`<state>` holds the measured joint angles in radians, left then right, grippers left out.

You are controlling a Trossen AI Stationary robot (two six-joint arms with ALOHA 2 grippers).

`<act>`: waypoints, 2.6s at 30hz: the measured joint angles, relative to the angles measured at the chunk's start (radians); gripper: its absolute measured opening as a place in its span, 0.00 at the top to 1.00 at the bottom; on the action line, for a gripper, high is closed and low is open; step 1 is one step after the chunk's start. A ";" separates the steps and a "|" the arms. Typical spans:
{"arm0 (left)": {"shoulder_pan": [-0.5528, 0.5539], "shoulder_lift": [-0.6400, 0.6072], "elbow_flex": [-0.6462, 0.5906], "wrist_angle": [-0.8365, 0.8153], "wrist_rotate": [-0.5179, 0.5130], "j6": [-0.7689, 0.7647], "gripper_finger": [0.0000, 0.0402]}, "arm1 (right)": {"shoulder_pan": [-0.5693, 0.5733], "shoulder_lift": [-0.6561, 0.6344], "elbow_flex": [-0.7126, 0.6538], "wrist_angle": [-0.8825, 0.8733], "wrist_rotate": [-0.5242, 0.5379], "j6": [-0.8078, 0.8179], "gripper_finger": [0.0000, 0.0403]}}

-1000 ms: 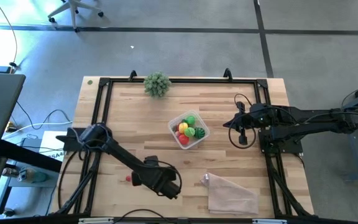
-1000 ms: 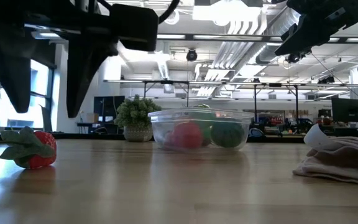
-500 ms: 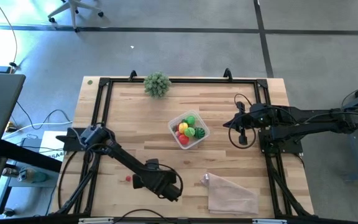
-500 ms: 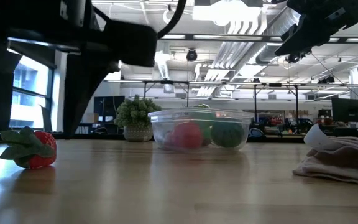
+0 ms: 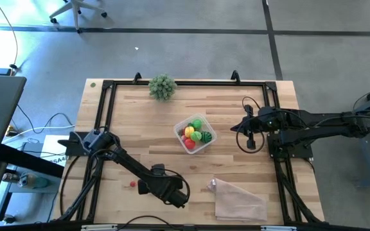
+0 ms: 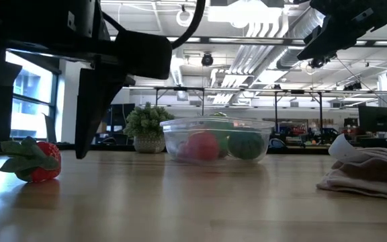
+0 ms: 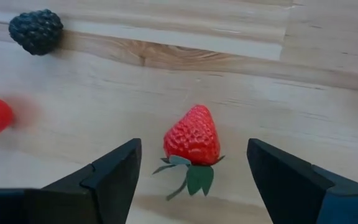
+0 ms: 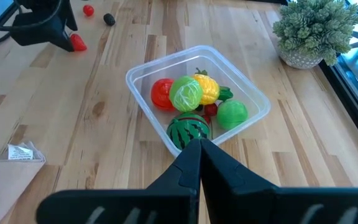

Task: Pick and placing Produce into tupperware
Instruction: Put the red strawberry into the transparent bin

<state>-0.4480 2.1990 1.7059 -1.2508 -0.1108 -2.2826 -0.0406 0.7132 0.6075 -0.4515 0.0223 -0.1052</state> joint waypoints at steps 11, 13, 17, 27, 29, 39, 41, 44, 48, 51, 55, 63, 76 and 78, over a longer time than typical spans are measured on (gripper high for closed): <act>0.000 0.000 -0.067 0.078 -0.002 -0.012 0.30 | 0.000 0.000 0.000 0.000 0.000 0.000 1.00; 0.000 0.000 -0.067 0.075 -0.003 -0.012 0.30 | 0.000 0.000 0.000 0.000 0.000 0.000 1.00; 0.000 0.000 -0.067 0.074 -0.002 -0.026 0.30 | 0.000 0.000 0.000 0.000 0.000 0.000 1.00; 0.001 -0.001 -0.067 0.071 -0.029 -0.036 0.30 | 0.000 0.000 0.000 0.000 0.000 0.000 1.00; 0.001 -0.001 -0.067 0.070 -0.032 -0.036 0.30 | 0.000 0.000 0.000 0.000 0.000 0.000 1.00; 0.001 -0.001 -0.067 0.056 -0.039 -0.055 0.30 | 0.000 0.000 0.000 0.000 0.000 0.000 1.00; 0.001 -0.001 -0.067 0.055 -0.038 -0.057 0.30 | 0.000 0.000 0.000 0.000 0.000 0.000 1.00; 0.001 -0.001 -0.067 0.055 -0.038 -0.057 0.30 | 0.000 0.000 0.000 0.000 0.000 0.000 1.00; 0.001 -0.001 -0.067 0.055 -0.037 -0.065 0.33 | 0.000 0.000 0.000 0.000 0.000 0.000 1.00; 0.000 -0.001 -0.067 0.055 -0.029 -0.082 0.40 | 0.000 0.000 0.000 0.000 0.000 0.000 1.00; 0.000 -0.001 -0.067 0.055 -0.011 -0.106 0.51 | 0.000 0.000 0.000 0.000 0.000 0.000 1.00; 0.000 -0.002 -0.067 0.055 -0.010 -0.140 0.65 | 0.000 0.000 0.000 0.000 0.000 0.000 1.00; 0.000 -0.002 -0.067 0.055 -0.010 -0.134 0.64 | 0.000 0.000 0.000 0.000 0.000 0.000 1.00; 0.000 -0.002 -0.067 0.055 -0.010 -0.134 0.65 | 0.000 0.000 0.000 0.000 0.000 0.000 1.00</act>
<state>-0.4477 2.1971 1.6386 -1.1957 -0.1211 -2.4168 -0.0406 0.7132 0.6075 -0.4515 0.0222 -0.1052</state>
